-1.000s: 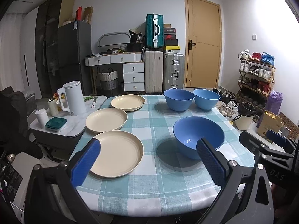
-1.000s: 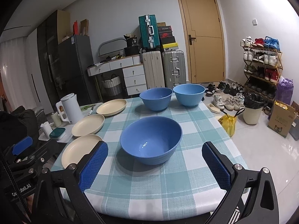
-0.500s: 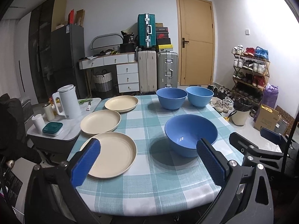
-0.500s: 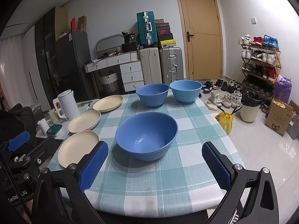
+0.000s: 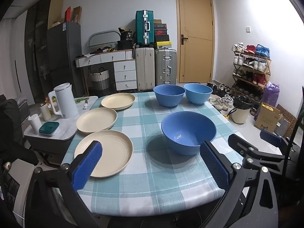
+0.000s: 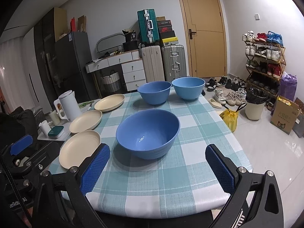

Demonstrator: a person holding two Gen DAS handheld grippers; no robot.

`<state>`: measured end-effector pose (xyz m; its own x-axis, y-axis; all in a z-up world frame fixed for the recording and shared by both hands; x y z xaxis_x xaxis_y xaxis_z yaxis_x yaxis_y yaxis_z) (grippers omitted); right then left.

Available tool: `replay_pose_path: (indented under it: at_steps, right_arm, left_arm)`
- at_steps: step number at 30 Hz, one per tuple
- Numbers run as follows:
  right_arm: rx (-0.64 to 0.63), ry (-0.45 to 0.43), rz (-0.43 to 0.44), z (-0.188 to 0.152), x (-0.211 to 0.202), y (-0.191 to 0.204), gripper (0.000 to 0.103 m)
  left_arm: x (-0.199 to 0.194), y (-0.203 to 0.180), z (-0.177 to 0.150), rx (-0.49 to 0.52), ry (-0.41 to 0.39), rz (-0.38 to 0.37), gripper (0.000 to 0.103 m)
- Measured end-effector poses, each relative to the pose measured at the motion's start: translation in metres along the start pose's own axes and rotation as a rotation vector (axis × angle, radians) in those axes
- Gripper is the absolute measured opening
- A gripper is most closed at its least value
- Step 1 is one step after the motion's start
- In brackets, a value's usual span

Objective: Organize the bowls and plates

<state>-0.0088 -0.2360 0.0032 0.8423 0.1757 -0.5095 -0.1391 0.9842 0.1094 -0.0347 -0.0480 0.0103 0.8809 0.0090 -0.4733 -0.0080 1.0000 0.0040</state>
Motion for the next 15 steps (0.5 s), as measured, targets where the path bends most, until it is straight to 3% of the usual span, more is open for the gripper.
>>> replay_pose_path:
  at_steps: [15]
  right_arm:
    - [0.016,-0.001,-0.012,-0.003,0.002,-0.004,0.103]
  left_arm:
    - [0.008,0.013,-0.009,-0.037,0.052,0.057,0.103]
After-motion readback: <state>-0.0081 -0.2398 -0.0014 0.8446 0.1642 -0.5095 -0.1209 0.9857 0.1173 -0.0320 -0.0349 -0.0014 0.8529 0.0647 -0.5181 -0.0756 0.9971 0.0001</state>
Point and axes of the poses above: each gripper's, at about its wrist camera, not at the fingertips, and x roughly the way its jaws point, y to its left, z to its top, the point moved 4 cm from there along x, roughly the way its jaws point
